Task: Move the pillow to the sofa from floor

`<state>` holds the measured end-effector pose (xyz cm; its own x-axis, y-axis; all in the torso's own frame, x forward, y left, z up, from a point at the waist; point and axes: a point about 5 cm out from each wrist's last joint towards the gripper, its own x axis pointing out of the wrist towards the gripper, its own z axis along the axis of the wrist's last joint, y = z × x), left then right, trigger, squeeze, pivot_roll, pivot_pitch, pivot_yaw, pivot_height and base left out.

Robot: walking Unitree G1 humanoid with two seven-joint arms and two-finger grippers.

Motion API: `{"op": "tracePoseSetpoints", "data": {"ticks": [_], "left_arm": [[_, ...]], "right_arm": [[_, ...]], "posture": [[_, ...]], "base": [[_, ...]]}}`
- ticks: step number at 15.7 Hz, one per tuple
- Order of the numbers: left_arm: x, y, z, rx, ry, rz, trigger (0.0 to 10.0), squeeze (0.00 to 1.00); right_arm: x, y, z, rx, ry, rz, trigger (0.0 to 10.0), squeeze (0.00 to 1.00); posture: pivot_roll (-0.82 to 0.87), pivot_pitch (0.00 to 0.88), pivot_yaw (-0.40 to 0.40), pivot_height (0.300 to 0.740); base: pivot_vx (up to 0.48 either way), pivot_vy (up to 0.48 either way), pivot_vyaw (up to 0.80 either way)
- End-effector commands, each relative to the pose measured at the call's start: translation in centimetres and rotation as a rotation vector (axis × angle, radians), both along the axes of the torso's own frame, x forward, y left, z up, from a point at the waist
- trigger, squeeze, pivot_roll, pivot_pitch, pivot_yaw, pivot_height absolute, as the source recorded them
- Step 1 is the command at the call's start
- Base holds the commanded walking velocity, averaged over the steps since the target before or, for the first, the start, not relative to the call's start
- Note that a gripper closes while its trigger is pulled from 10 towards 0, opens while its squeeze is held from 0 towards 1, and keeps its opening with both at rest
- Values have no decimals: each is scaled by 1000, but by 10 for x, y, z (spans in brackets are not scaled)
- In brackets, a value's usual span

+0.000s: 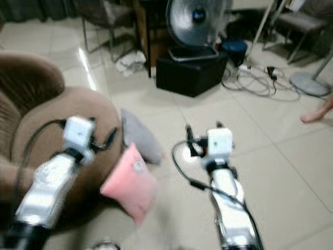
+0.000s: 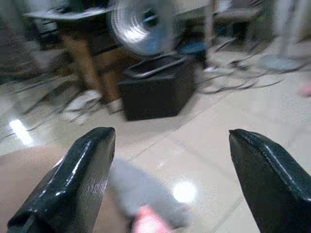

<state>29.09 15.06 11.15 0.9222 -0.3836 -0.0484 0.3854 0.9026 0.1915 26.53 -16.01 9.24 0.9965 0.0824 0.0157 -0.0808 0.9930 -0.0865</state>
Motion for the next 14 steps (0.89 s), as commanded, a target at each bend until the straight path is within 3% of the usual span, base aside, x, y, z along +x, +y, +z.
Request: {"op": "tracePoseSetpoints", "data": {"ticks": [1,4,8,14], "left_arm": [[-2,6,4,30,-9,3,10000,0],[-3,9,3,34,-27,-6,10000,0],[8,2,-24,10,43,3,10000,0],[23,2,-11,7,17,-26,10000,0]], "right_arm": [[3,1,-1,5,-13,13,10000,0],[8,4,-2,41,-17,6,10000,0],[9,5,-3,75,-24,-13,10000,0],[1,9,-10,35,-5,2,10000,0]], "posture": [[94,96,-20,740],[96,74,-12,740],[60,50,-12,740],[52,60,12,740]], "base": [[0,0,0],[0,0,0],[375,0,0],[378,0,146]]}}
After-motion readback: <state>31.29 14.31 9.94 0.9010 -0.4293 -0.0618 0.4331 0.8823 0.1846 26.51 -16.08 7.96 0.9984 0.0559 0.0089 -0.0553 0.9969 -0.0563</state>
